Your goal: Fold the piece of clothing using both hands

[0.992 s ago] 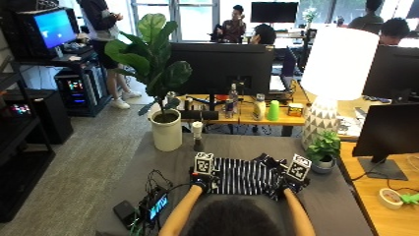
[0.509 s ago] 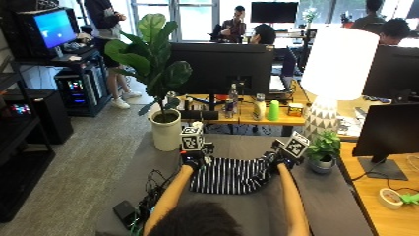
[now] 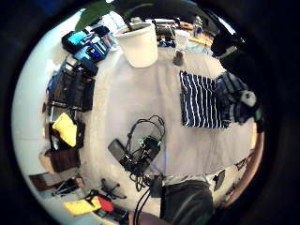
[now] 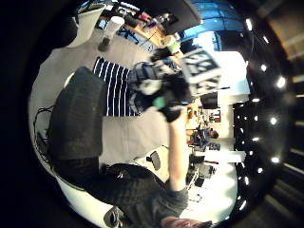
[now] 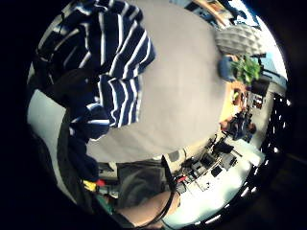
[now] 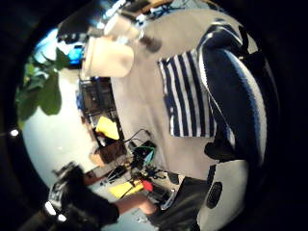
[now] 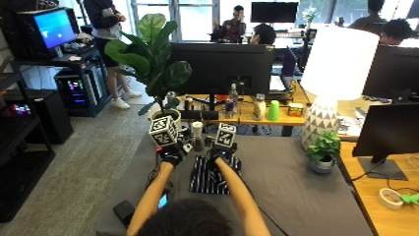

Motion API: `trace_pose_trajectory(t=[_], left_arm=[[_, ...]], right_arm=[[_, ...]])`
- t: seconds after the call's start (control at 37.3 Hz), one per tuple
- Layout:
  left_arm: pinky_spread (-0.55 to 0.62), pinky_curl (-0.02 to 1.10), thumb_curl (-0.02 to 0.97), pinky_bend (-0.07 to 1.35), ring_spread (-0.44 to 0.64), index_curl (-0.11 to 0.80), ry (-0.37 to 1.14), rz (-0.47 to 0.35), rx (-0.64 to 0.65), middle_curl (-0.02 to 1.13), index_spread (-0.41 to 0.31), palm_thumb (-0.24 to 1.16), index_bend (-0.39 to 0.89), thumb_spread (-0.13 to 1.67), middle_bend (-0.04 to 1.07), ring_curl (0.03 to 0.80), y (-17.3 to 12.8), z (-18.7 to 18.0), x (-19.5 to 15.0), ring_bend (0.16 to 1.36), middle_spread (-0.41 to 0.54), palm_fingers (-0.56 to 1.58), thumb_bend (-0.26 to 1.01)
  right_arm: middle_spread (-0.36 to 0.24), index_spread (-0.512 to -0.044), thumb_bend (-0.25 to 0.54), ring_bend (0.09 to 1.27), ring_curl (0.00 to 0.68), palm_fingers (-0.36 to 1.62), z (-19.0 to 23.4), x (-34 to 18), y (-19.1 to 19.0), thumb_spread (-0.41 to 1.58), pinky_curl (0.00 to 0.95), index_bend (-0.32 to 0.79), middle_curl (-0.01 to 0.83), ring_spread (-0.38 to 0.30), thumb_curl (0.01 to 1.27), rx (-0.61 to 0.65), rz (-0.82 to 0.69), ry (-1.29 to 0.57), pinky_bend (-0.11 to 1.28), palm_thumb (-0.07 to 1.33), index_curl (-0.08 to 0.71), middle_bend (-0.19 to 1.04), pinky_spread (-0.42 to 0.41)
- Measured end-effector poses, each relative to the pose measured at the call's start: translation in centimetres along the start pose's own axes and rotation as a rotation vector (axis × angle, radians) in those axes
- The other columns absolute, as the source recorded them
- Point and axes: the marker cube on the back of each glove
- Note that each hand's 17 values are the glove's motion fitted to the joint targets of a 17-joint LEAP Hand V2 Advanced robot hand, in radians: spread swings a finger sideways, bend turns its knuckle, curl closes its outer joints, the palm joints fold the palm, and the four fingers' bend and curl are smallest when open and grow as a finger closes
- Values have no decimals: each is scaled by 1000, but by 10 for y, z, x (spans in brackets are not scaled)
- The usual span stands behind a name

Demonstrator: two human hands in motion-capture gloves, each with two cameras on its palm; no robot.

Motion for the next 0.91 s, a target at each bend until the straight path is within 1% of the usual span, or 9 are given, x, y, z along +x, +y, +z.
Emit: trace_pose_trajectory(t=[0.11, 0.27, 0.4, 0.54, 0.59, 0.64, 0.7, 0.83, 0.91], left_arm=[[17, 342, 212, 361, 19, 376, -6, -29, 50, 333, -98, 202, 263, 1398, 172, 328, 6, -13, -9, 516, -21, 596, 8], [-12, 345, 212, 345, 0, 402, -19, -57, 36, 334, -117, 220, 259, 1430, 151, 327, 5, -16, -21, 486, -39, 646, 12], [-22, 350, 211, 336, -6, 415, -18, -84, 29, 332, -120, 226, 234, 1446, 142, 331, 0, -9, -30, 472, -45, 647, 10], [-28, 354, 210, 332, -9, 426, 1, -106, 20, 323, -123, 230, 215, 1455, 134, 334, -5, -1, -37, 462, -48, 652, 5], [-24, 354, 213, 326, -10, 430, 1, -114, 12, 321, -124, 237, 208, 1459, 135, 335, -7, 2, -39, 460, -42, 652, 7], [-24, 355, 213, 325, -11, 433, -3, -121, 3, 317, -125, 239, 200, 1461, 130, 337, -8, 5, -41, 459, -41, 652, 5], [-24, 356, 213, 323, -11, 437, -6, -126, -1, 312, -125, 241, 196, 1463, 128, 338, -9, 7, -41, 457, -40, 652, 4], [-24, 359, 214, 322, -9, 443, -23, -126, -6, 306, -127, 243, 184, 1465, 132, 340, -11, 11, -39, 451, -39, 650, -1], [-24, 360, 215, 321, -9, 446, -33, -124, -13, 303, -127, 244, 182, 1466, 133, 341, -8, 10, -34, 449, -39, 651, -3]], right_arm=[[-141, -213, -33, 731, 494, 1142, 50, -33, -13, 478, 478, 75, 515, -234, 633, -72, -42, -42, 765, 1069, 249, 343, -255], [-123, -216, -39, 734, 495, 1066, 107, -56, -20, 507, 483, 34, 512, -225, 637, -199, -19, -153, 785, 1033, 214, 320, -264], [-106, -210, -45, 733, 495, 1047, 117, -66, -27, 627, 489, 28, 498, -215, 624, -96, -90, -220, 815, 973, 190, 263, -263], [-90, -207, -51, 745, 497, 1056, 102, -62, -21, 777, 485, 27, 495, -210, 598, -93, -85, -241, 808, 880, 168, 250, -260], [-84, -207, -66, 750, 495, 1051, 83, -58, -16, 863, 473, 37, 495, -197, 568, -29, -136, -264, 766, 800, 163, 255, -252], [-78, -206, -46, 719, 487, 1029, 60, -50, -12, 922, 466, 51, 498, -187, 549, 75, -199, -285, 734, 786, 165, 267, -232], [-74, -205, -39, 699, 481, 1029, 38, -38, -6, 975, 457, 63, 498, -178, 528, 138, -199, -290, 713, 766, 166, 269, -220], [-63, -199, 4, 665, 466, 1062, -5, 0, 8, 1070, 435, 77, 495, -169, 504, 222, -170, -270, 664, 799, 170, 273, -202], [-60, -198, 3, 656, 461, 1069, -29, 26, 14, 1112, 431, 71, 493, -167, 493, 285, -161, -257, 653, 813, 170, 268, -195]])
